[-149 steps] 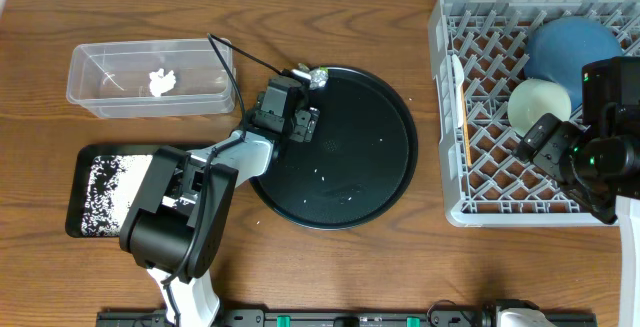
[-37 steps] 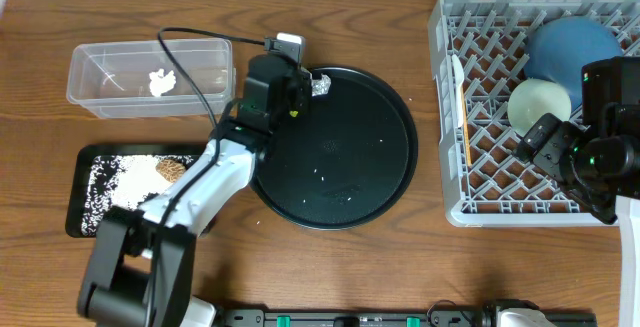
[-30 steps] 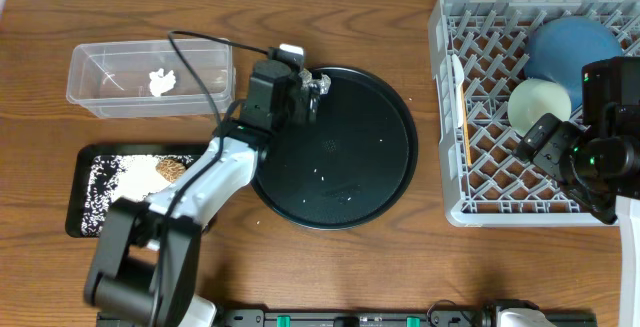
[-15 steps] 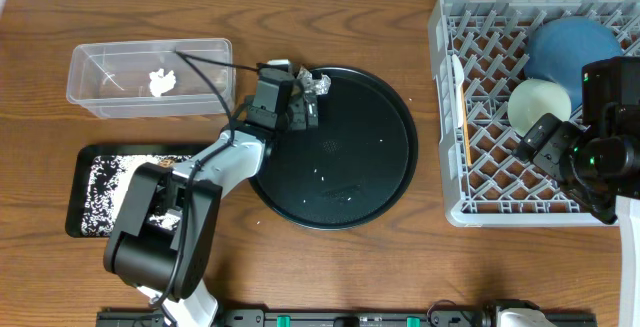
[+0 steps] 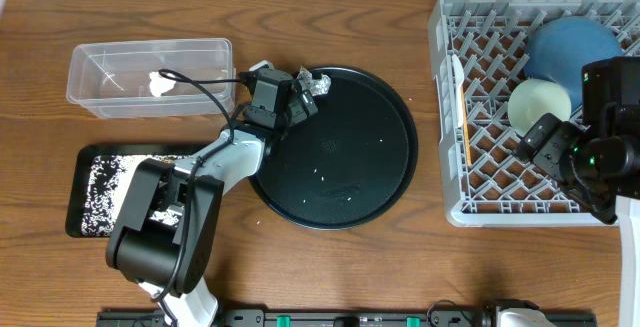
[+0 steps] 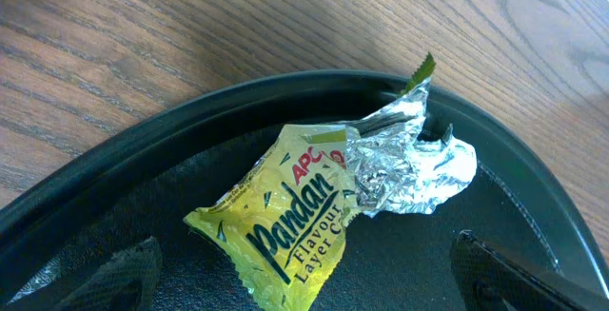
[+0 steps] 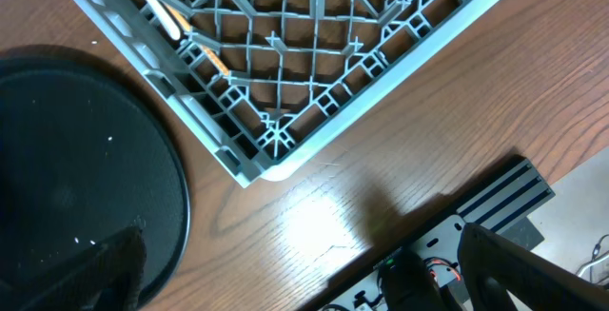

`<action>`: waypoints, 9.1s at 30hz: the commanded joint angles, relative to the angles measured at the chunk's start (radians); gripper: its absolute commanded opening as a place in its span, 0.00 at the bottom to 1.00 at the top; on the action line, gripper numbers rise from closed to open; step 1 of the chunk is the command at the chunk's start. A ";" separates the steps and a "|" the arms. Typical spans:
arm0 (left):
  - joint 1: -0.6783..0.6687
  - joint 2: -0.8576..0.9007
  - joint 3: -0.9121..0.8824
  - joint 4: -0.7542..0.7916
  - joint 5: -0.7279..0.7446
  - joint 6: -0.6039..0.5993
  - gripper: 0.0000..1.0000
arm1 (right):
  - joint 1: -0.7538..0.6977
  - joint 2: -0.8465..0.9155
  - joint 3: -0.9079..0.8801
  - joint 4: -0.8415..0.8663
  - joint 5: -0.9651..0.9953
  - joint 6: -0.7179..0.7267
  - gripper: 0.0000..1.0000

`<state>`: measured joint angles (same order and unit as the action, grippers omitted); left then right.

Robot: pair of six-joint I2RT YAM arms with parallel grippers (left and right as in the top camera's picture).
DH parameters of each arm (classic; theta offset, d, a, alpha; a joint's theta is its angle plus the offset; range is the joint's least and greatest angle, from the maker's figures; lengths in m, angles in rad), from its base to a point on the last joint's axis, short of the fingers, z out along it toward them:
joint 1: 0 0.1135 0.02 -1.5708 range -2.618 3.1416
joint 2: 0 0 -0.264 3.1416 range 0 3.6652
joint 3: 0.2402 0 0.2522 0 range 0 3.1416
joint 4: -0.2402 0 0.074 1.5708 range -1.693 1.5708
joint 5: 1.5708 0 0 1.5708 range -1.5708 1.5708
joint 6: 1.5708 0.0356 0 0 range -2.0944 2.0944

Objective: Sort waste into correct bins and load items into the dishwasher rack

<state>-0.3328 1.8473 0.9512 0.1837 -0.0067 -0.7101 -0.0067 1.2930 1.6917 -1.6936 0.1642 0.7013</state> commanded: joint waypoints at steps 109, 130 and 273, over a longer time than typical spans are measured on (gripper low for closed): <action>0.167 -0.229 0.006 0.190 -0.107 0.348 0.06 | -0.007 -0.003 0.000 -0.001 0.003 0.016 0.99; 0.471 -0.199 0.006 0.163 -0.227 0.500 0.06 | -0.007 -0.003 0.000 -0.001 0.003 0.016 0.99; 0.348 -1.843 -0.947 -0.254 0.043 0.743 0.98 | -0.007 -0.003 0.000 -0.001 0.003 0.016 0.99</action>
<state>0.0113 0.0101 0.0135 -0.0219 0.0521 0.0086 -0.0067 1.2930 1.6909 -1.6936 0.1642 0.7044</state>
